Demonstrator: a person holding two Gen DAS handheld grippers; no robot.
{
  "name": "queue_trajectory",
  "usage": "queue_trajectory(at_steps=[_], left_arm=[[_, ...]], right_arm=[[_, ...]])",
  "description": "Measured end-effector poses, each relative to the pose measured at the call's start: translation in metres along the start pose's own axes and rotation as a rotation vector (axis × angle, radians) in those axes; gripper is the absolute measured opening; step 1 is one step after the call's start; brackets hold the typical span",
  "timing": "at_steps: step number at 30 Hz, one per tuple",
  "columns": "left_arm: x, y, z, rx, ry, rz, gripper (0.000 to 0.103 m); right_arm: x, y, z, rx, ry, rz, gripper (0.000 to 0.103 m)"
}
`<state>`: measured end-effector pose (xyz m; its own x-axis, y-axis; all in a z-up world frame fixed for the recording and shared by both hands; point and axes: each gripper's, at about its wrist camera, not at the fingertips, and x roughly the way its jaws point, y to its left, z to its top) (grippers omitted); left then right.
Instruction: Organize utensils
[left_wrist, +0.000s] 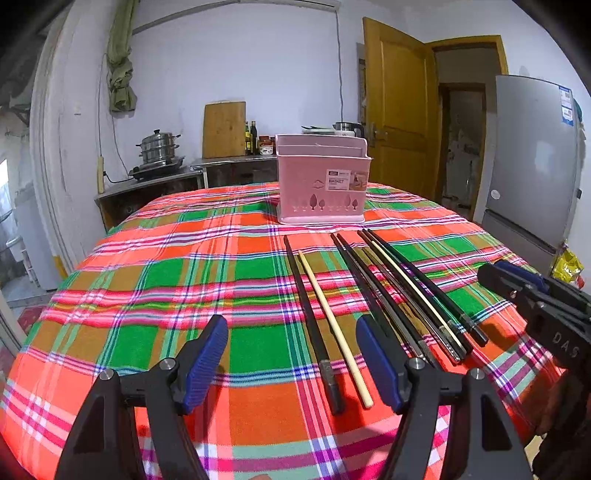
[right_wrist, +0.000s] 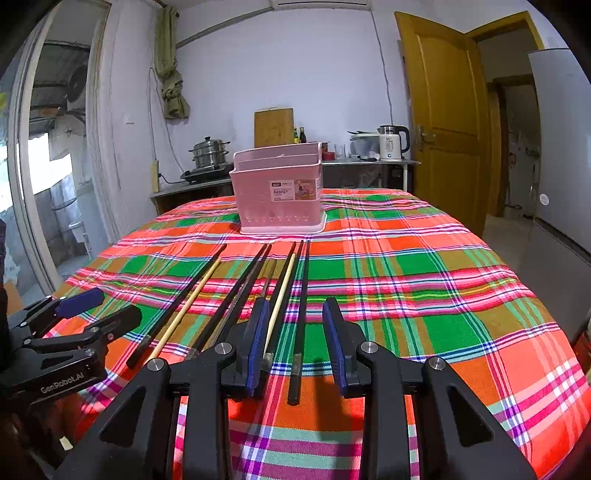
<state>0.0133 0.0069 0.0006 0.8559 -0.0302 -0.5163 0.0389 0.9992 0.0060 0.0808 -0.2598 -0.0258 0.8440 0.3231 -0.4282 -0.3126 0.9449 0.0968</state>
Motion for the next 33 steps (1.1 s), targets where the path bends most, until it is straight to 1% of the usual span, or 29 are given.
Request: queue_trajectory(at_steps=[2,5,8,10,15,16,18,19,23,25,26,28,30,33], left_arm=[[0.005,0.001,0.006,0.007,0.022,-0.006,0.072],[0.018,0.005,0.016,-0.011,0.081,-0.051,0.072],[0.031,0.008,0.025,-0.010,0.114,-0.062,0.072],[0.042,0.010,0.032,-0.007,0.145,-0.059,0.072],[0.075,0.022,0.046,-0.048,0.250,-0.064,0.072],[0.082,0.024,0.049,-0.056,0.272,-0.087,0.072],[0.091,0.027,0.052,-0.057,0.290,-0.100,0.071],[0.096,0.028,0.055,-0.055,0.298,-0.098,0.070],[0.112,0.032,0.060,-0.069,0.344,-0.089,0.069],[0.119,0.033,0.062,-0.068,0.354,-0.079,0.063],[0.123,0.034,0.062,-0.069,0.364,-0.079,0.062],[0.130,0.035,0.061,-0.076,0.384,-0.085,0.057],[0.133,0.035,0.062,-0.075,0.388,-0.090,0.056],[0.136,0.034,0.063,-0.069,0.389,-0.089,0.051]], right_arm=[[0.000,-0.001,0.005,0.002,-0.001,0.005,0.031],[0.002,-0.004,0.014,0.014,0.004,0.014,0.031],[0.008,-0.010,0.024,0.023,0.025,0.029,0.031],[0.016,-0.011,0.030,0.012,0.061,0.023,0.031],[0.055,-0.019,0.040,0.000,0.225,0.045,0.031],[0.060,-0.021,0.041,0.001,0.243,0.050,0.031],[0.075,-0.026,0.044,0.014,0.294,0.062,0.031],[0.081,-0.028,0.045,0.017,0.310,0.069,0.031],[0.102,-0.030,0.049,0.003,0.361,0.069,0.031],[0.111,-0.031,0.051,0.007,0.385,0.083,0.026],[0.115,-0.031,0.052,0.008,0.393,0.087,0.025],[0.122,-0.030,0.055,-0.002,0.404,0.084,0.023],[0.129,-0.030,0.056,0.004,0.415,0.091,0.020],[0.137,-0.029,0.059,-0.004,0.425,0.087,0.018]])
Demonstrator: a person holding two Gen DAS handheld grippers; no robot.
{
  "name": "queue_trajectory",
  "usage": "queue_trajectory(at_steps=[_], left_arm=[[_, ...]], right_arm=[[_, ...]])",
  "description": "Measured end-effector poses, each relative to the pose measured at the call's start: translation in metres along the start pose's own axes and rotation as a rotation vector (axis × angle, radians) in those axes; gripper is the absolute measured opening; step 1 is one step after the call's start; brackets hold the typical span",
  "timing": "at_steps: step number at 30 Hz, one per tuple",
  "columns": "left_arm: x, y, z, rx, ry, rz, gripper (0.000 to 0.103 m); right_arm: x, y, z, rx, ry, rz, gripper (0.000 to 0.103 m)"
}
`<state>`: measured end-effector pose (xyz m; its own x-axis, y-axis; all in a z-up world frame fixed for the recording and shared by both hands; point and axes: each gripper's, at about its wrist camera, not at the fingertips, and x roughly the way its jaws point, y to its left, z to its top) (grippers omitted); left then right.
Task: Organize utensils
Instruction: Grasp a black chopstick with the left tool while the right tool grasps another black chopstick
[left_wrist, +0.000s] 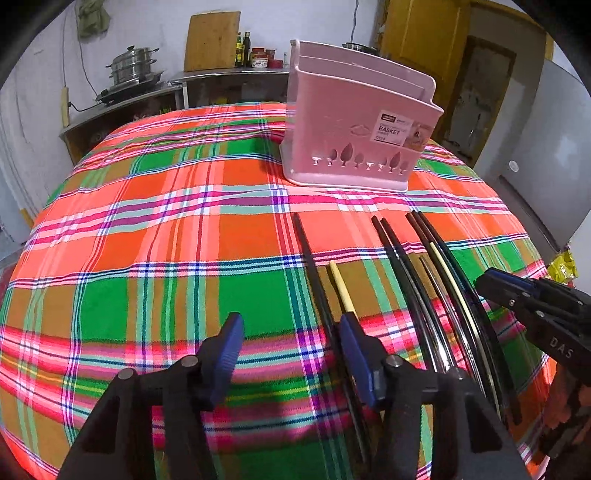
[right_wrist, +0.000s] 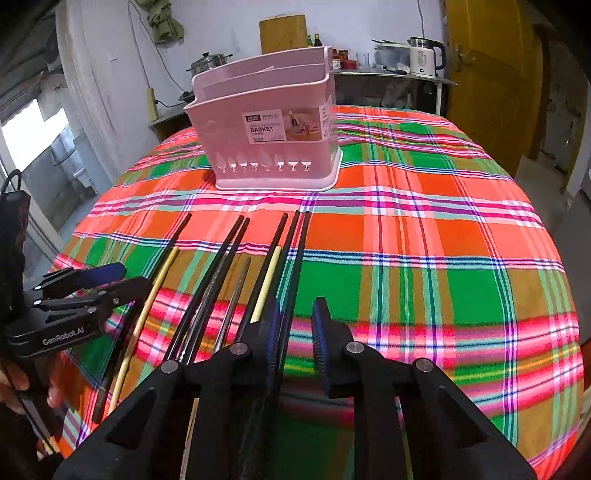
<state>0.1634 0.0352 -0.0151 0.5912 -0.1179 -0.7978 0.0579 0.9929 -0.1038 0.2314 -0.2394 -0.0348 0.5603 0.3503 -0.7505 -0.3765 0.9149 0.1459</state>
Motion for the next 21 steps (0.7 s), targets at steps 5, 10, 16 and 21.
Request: queue_trajectory(at_steps=[5,10,16,21], left_arm=[[0.003,-0.003,0.004,0.024,0.004,0.017,0.046],[0.008,-0.003,0.013,0.025,0.031,0.007,0.041],[0.018,-0.009,0.024,0.043,0.059,0.032,0.032],[0.024,-0.017,0.031,0.088,0.066,0.047,0.022]], right_arm=[[0.010,-0.002,0.004,0.003,0.022,-0.001,0.016],[0.018,0.000,0.010,0.001,0.048,-0.004,0.016],[0.028,-0.002,0.021,0.016,0.077,-0.013,0.016],[0.035,-0.003,0.029,0.028,0.097,-0.020,0.016]])
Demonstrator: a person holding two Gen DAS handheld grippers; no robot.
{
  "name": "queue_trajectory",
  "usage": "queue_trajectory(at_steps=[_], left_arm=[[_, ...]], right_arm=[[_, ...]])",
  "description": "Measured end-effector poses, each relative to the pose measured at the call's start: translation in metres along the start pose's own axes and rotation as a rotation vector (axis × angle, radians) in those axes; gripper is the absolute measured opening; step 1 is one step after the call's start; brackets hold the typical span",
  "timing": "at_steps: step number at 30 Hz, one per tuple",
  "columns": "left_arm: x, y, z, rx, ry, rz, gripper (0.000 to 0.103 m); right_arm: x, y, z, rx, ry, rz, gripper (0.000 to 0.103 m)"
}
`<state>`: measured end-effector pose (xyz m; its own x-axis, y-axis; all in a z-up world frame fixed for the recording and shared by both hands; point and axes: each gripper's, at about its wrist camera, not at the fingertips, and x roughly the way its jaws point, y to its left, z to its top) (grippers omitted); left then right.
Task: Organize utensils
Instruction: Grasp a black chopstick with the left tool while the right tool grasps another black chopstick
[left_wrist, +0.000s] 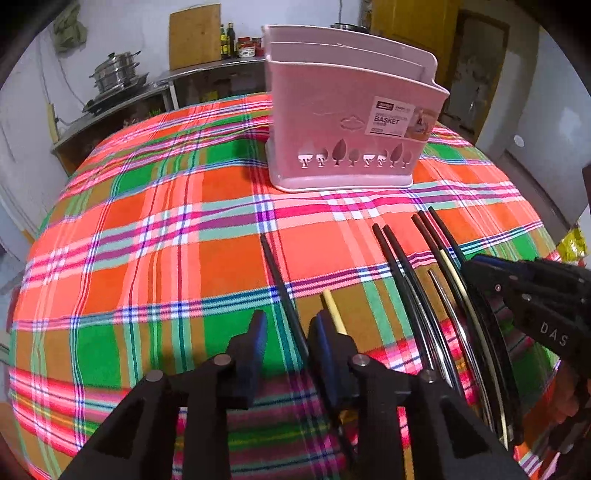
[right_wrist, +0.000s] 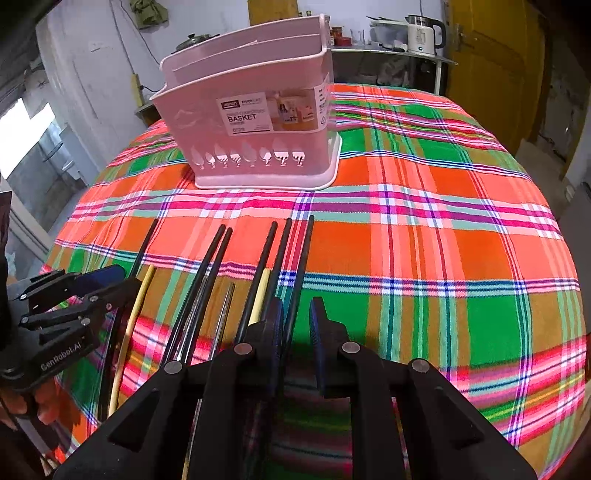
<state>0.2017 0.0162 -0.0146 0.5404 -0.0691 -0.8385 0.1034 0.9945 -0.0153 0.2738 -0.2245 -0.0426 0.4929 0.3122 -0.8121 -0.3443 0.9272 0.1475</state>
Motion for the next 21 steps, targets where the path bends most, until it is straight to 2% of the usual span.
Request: queue_trajectory(at_steps=[1,2,4,7,13,21], left_arm=[[0.000,-0.001,0.001,0.005,0.000,0.000,0.014],[0.001,-0.003,0.002,0.012,0.002,0.003,0.010],[0.001,-0.004,0.003,0.018,0.004,0.005,0.009],[-0.001,-0.003,0.005,0.006,0.004,-0.025,0.005],[-0.018,0.001,0.009,-0.004,-0.033,-0.061,0.005],[-0.075,-0.001,0.029,0.018,-0.144,-0.092,0.005]], right_arm=[[0.001,0.000,0.001,0.000,0.003,-0.002,0.016],[0.002,0.001,0.002,-0.002,0.007,-0.006,0.015],[0.003,0.002,0.004,-0.011,0.012,-0.012,0.007],[0.002,0.001,0.004,-0.007,0.011,0.006,0.006],[-0.014,-0.003,0.006,0.004,-0.025,0.030,0.005],[-0.059,0.004,0.023,-0.011,-0.133,0.063,0.005]])
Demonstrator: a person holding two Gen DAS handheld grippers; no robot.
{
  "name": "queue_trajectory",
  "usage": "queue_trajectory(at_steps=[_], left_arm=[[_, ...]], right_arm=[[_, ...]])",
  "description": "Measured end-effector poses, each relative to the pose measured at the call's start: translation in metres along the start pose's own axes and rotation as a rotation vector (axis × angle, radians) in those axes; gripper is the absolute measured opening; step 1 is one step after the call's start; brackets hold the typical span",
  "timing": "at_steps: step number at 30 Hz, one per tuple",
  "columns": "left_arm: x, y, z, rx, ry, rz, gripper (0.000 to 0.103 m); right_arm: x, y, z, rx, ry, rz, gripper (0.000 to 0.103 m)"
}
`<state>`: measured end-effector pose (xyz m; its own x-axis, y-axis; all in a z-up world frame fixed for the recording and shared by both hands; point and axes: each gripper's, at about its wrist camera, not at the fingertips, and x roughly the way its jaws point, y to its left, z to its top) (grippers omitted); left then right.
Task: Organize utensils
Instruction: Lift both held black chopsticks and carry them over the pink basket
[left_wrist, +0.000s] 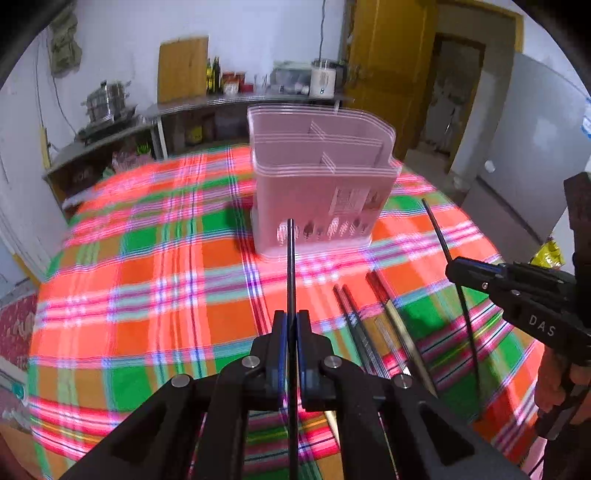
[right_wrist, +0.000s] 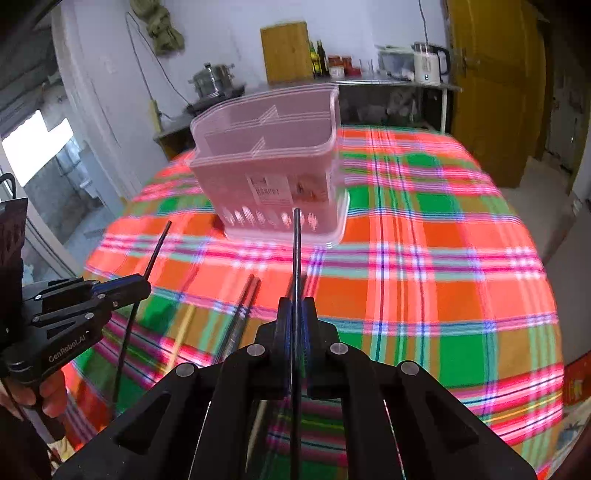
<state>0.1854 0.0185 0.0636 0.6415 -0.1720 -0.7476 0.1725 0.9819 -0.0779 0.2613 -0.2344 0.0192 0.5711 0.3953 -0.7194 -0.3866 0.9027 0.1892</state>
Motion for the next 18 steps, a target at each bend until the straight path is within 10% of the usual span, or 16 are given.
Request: queue_trajectory(at_steps=[18], left_arm=[[-0.076,-0.003,0.065,-0.003,-0.161,-0.038,0.005]], right_arm=[[-0.079,0.011,0.043,0.002,-0.225,0.021,0.005]])
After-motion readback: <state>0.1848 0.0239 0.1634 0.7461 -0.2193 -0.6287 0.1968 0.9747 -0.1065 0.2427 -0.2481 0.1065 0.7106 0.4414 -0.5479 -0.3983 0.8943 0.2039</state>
